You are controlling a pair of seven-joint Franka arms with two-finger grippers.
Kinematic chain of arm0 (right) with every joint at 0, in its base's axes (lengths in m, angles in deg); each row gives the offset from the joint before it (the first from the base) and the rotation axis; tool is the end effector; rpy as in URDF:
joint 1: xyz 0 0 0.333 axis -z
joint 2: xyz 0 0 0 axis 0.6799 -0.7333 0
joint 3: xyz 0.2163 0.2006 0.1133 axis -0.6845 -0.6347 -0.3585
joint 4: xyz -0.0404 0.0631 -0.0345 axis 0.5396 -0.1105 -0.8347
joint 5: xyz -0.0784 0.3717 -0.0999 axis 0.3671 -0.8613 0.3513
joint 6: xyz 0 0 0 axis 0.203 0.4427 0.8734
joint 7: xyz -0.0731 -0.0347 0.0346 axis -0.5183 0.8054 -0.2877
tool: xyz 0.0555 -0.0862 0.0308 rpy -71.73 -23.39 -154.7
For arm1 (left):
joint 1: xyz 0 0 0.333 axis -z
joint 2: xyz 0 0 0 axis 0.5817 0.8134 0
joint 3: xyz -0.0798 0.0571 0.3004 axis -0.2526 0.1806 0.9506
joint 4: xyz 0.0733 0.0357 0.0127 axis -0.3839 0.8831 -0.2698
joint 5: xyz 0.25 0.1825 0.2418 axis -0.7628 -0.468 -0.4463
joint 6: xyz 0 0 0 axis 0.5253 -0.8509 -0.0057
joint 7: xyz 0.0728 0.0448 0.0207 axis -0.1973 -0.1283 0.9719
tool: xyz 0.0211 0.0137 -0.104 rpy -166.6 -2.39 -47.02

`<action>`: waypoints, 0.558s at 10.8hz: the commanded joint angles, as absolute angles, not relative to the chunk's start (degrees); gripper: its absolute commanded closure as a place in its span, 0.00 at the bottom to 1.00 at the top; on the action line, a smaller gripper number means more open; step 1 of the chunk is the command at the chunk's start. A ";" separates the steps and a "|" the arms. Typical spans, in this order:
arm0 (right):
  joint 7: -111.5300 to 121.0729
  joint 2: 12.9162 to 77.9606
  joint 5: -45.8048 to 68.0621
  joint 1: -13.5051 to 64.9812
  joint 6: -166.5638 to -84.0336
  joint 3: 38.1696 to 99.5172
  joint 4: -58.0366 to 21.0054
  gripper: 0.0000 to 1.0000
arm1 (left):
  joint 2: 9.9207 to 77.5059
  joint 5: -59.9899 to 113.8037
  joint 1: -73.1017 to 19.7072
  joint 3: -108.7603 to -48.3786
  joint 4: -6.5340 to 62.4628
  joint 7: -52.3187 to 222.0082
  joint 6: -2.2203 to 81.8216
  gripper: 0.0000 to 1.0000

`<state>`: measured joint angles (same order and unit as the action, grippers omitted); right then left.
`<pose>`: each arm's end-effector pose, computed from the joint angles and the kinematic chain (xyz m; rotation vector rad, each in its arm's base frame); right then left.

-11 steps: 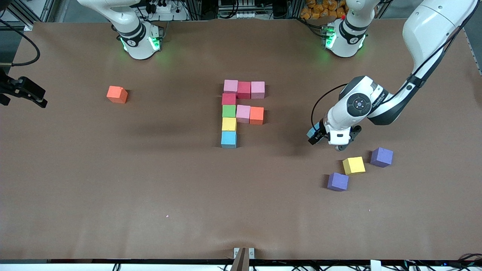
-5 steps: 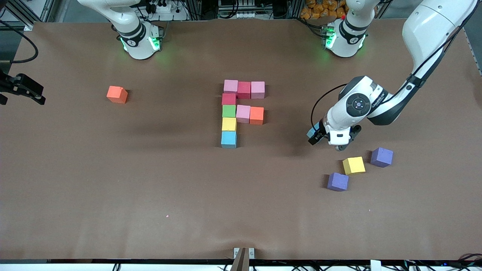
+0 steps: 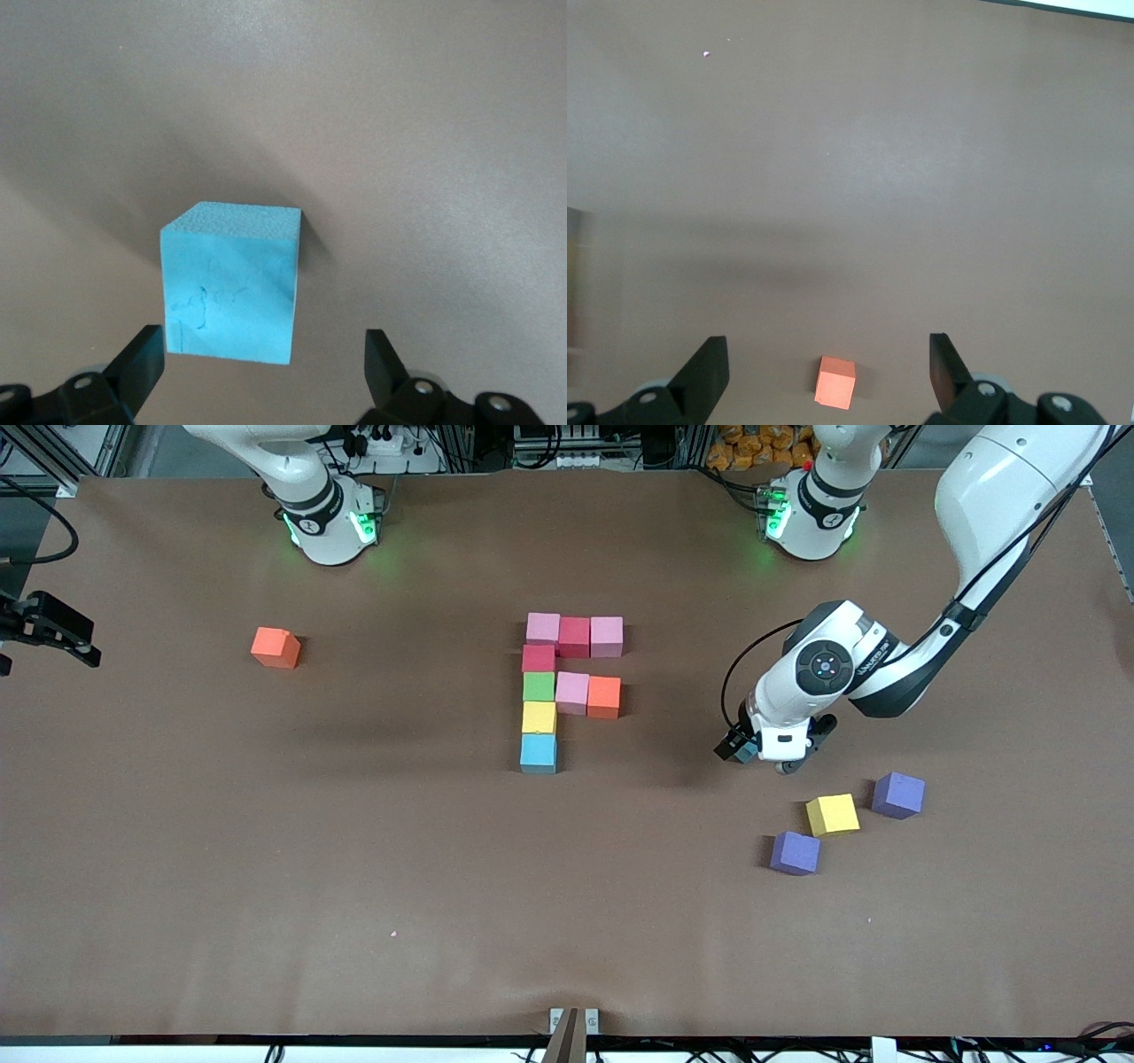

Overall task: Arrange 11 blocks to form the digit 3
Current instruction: 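Carry the cyan cube with the left gripper toward the placed cyan cube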

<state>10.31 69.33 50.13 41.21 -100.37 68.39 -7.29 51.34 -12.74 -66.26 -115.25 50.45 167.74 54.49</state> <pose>0.5528 -0.0366 0.6489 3.0923 0.1936 0.0800 0.5112 -0.2202 0.2309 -2.8695 -1.2112 0.2013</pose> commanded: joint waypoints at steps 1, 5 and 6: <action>9.15 69.34 47.38 41.78 -100.12 68.05 -7.56 0.00 | 50.88 -13.72 -66.60 -115.35 50.42 167.69 52.20 0.00; 8.79 69.60 46.92 42.92 -102.82 68.14 -14.05 0.00 | 50.79 -13.81 -66.86 -115.26 50.51 166.90 51.66 0.00; 6.70 69.87 46.83 42.66 -103.89 68.05 -14.76 0.00 | 50.79 -13.81 -66.86 -115.26 50.42 166.90 51.49 0.00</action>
